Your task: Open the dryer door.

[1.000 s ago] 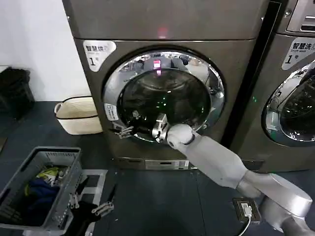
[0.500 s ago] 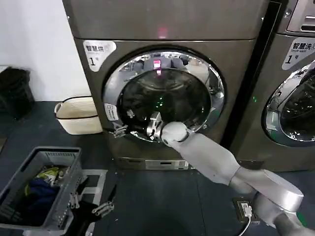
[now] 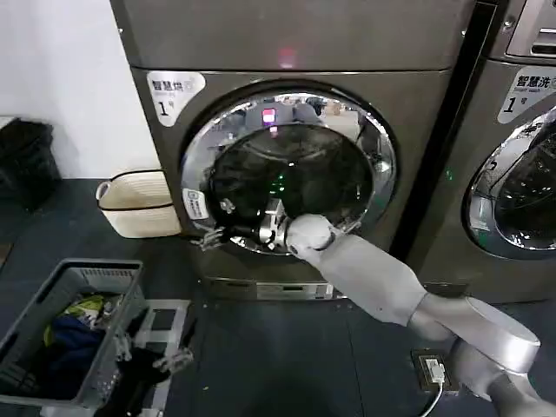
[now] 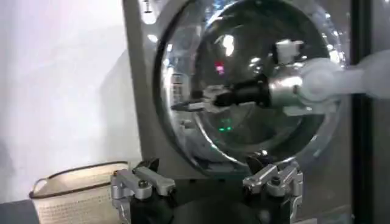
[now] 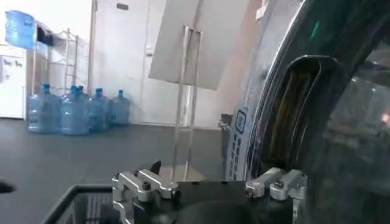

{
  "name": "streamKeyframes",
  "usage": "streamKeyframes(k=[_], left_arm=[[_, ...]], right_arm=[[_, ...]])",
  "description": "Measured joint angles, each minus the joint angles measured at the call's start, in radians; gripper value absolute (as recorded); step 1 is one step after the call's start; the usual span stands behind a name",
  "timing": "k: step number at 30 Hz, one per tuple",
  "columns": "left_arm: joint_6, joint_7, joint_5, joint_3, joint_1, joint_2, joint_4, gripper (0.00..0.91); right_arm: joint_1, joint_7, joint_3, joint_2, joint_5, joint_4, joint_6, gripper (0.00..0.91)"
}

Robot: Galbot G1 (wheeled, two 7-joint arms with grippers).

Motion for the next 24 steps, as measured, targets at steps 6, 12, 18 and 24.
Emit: streamKeyframes(k=[6,12,18,24], left_arm=[[0.025,-0.007,-0.05,-0.029,-0.029,0.015,0.009,0.907],[0.076,-0.017,-0.154,-0.089,-0.094,0.07,0.042,0.907],[0.083,-0.022,-0.209,-0.139,-0.177,0.151,0.082,0.907],[0.082,-0.025,-0.22,-0.172,-0.243,0.239,0.129,0.907]], right_arm=[[0.0,-0.011,-0.014,-0.026,0.018,0.035,-0.004,0.907],[-0.003,-0.013,-0.03,-0.065,0.033,0.093,-0.012,0.907],[-0.002,-0.027,-0.045,-0.096,0.048,0.144,-0.011,0.907],[0.001,-0.063,-0.056,-0.109,0.062,0.168,-0.007,0.907]])
